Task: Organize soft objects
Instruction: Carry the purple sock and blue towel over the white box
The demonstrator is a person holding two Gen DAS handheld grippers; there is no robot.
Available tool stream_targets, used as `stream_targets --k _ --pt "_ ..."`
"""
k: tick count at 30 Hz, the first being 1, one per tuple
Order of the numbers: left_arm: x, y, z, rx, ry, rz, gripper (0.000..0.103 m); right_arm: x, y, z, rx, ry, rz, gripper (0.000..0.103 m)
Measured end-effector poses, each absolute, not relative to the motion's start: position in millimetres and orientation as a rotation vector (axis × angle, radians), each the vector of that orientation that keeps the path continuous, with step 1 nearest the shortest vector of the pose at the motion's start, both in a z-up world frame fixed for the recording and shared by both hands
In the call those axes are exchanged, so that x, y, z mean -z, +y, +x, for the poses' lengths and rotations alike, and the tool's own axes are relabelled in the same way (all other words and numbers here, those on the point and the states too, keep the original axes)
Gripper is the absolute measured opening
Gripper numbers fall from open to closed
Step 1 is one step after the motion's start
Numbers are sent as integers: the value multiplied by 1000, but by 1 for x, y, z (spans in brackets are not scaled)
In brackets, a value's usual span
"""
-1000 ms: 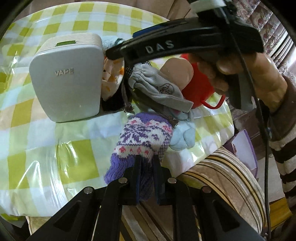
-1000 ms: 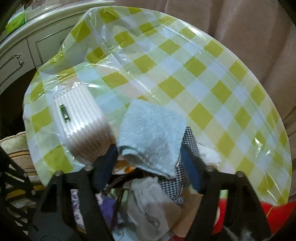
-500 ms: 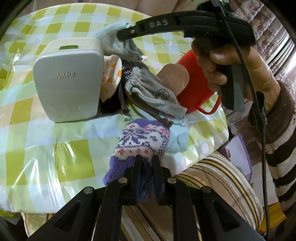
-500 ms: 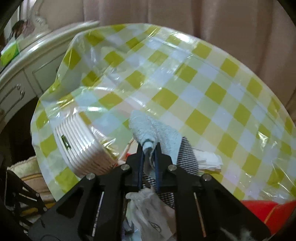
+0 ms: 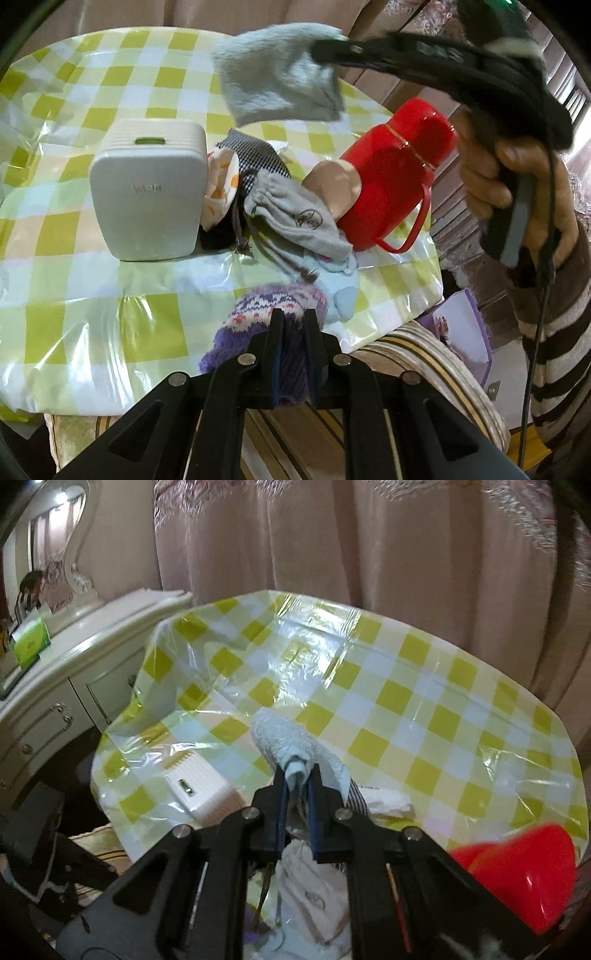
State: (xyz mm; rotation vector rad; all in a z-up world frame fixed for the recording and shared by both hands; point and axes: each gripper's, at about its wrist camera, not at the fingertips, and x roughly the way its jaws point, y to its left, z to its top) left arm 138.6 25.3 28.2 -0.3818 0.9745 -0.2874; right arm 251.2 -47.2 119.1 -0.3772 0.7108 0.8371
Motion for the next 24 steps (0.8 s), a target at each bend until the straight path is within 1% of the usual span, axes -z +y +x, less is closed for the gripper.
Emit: stream_targets --k 6,14,24 --pt "-42 25 128 279 946 -391 10 -133 -87 216 -824 704 -324 12" --pt "-63 11 116 301 912 -373 10 -137 -154 179 -756 724 -235 12" --pt "-91 -30 111 384 879 -309 10 -137 -252 139 -581 740 -172 12"
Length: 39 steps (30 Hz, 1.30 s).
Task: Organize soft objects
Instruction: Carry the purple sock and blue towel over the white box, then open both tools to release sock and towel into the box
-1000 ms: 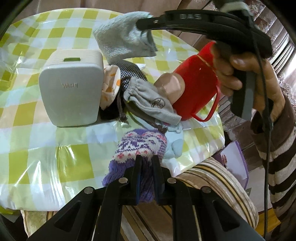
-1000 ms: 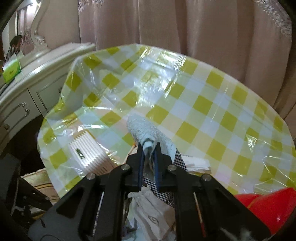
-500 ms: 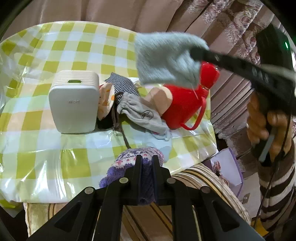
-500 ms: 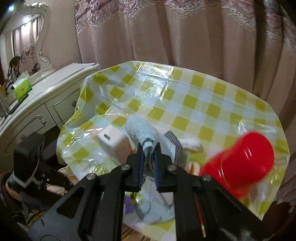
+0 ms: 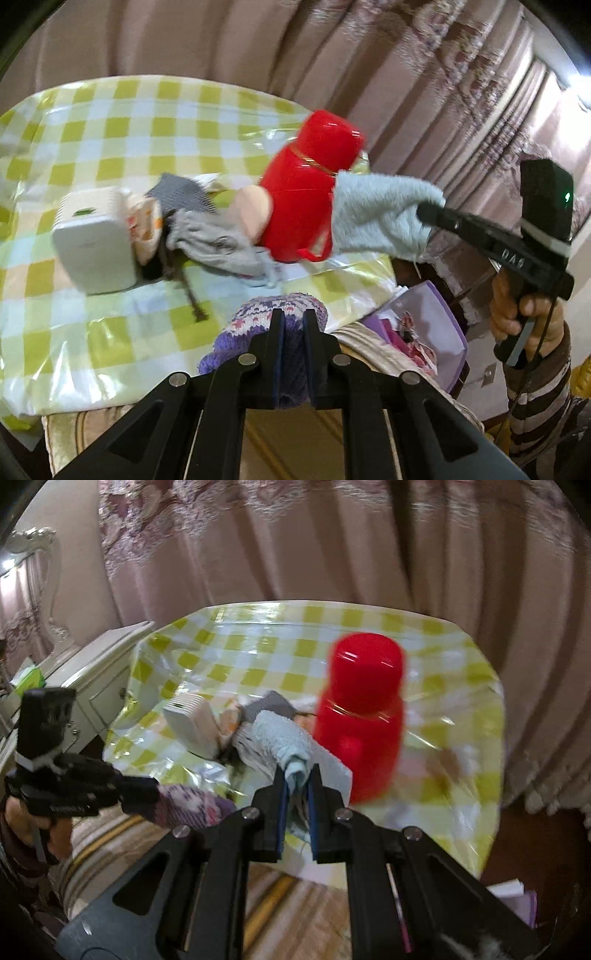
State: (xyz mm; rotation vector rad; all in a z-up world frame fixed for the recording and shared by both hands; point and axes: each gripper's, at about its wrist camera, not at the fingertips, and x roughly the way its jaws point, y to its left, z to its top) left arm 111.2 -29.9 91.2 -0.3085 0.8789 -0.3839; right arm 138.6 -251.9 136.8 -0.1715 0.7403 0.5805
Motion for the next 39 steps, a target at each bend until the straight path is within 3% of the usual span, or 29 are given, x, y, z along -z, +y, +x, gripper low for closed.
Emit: stream_targets --k 15,30,32,33,35,37,39 --pt "-122 -173 127 643 863 -170 10 -122 -398 95 -269 779 -58 12" --pt "-81 -344 115 873 1017 -17 10 -75 -507 57 -19 875 53 13" --pt "-77 -359 113 900 1032 -27 16 -70 -515 55 19 894 45 14" --pt "-76 -363 113 913 1040 -32 19 -66 -519 54 36 908 49 17" --pt "-73 -374 111 925 1068 -27 45 -61 -526 52 53 929 71 30" --pt "-72 -380 109 928 1075 -17 58 -58 -531 50 71 934 86 61" --pt "-72 -379 107 922 1067 -16 58 -58 -532 47 75 925 90 68"
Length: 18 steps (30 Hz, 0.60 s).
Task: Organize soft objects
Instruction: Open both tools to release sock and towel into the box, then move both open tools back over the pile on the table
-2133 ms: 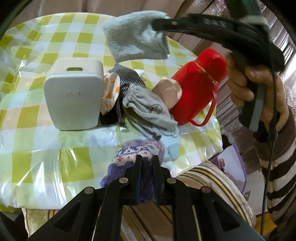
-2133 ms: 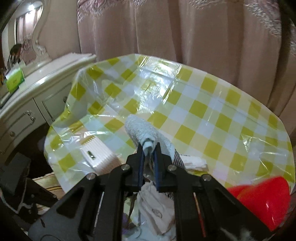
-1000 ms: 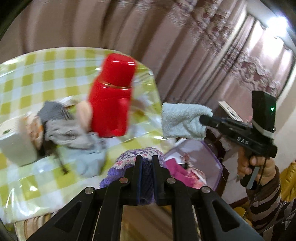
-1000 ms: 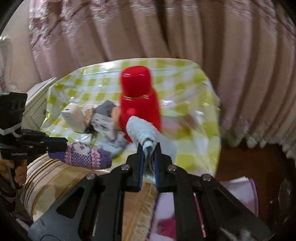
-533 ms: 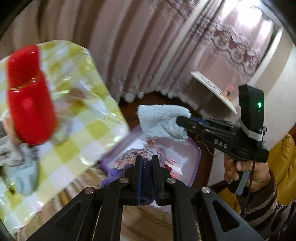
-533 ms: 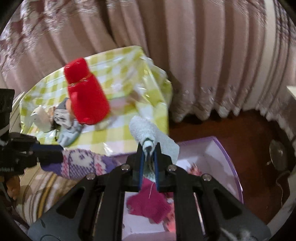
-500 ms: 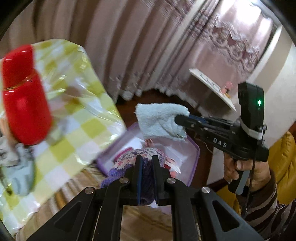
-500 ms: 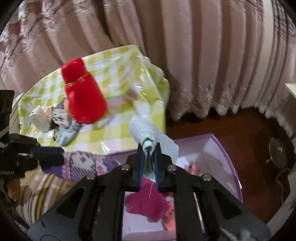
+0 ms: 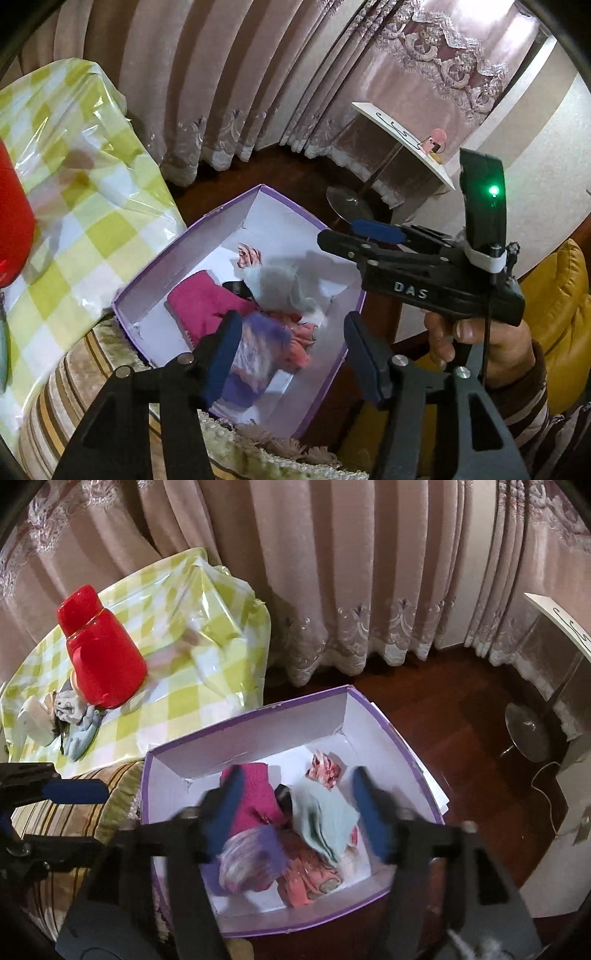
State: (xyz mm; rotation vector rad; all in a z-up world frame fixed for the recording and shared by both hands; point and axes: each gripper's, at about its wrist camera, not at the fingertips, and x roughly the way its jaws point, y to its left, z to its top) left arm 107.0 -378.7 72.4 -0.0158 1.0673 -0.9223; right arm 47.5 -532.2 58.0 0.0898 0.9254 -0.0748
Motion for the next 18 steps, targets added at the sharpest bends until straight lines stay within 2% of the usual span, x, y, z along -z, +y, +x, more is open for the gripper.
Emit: stream_targets --k 11,18 --pt "-70 -346 116 869 1080 -78 59 -54 -500 57 3 952 62 69" --pt "-65 -296 124 779 1087 -141 59 -50 -453 69 -101 971 35 70"
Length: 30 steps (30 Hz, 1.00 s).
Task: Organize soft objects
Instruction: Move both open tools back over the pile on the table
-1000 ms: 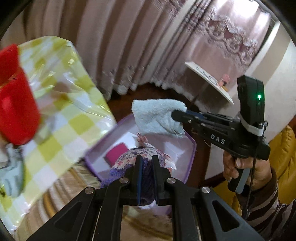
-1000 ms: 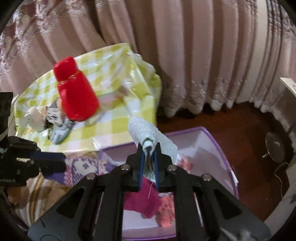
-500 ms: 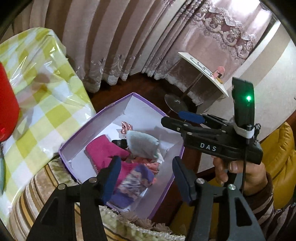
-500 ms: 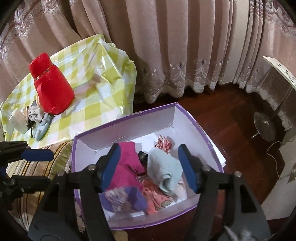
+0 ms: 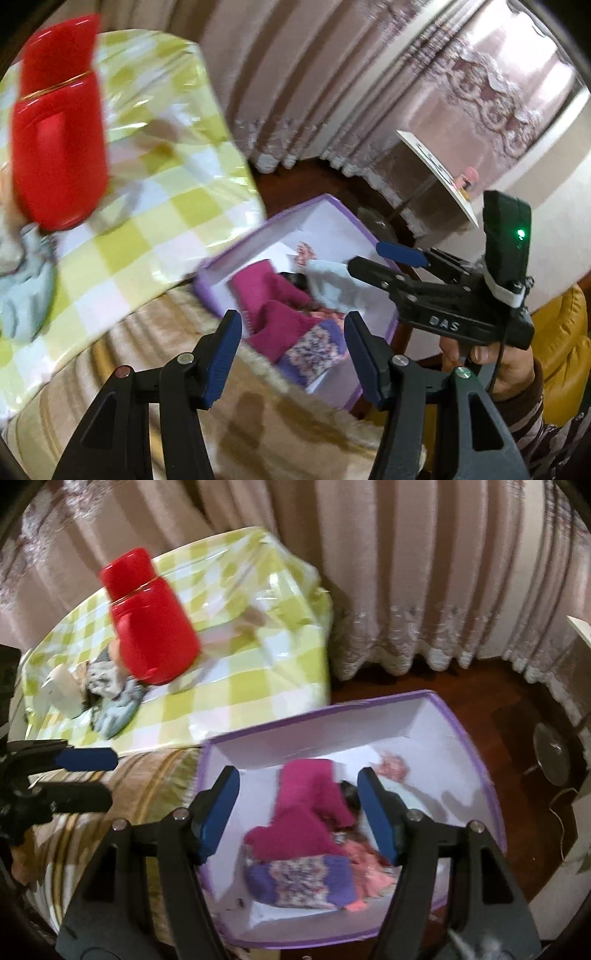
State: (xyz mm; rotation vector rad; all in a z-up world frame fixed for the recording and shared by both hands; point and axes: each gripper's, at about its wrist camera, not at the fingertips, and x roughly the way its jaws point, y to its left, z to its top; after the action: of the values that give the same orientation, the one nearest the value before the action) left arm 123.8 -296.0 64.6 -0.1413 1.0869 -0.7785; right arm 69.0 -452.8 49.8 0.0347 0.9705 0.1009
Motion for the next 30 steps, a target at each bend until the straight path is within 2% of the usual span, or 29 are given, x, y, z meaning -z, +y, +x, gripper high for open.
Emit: stream_targets --k 19,30 --pt "-39 -103 150 408 1072 -418 59 -37 -307 94 -390 1011 -112 70" --pt "-20 -41 174 293 1079 -581 59 -20 -242 120 -480 1068 -115 72"
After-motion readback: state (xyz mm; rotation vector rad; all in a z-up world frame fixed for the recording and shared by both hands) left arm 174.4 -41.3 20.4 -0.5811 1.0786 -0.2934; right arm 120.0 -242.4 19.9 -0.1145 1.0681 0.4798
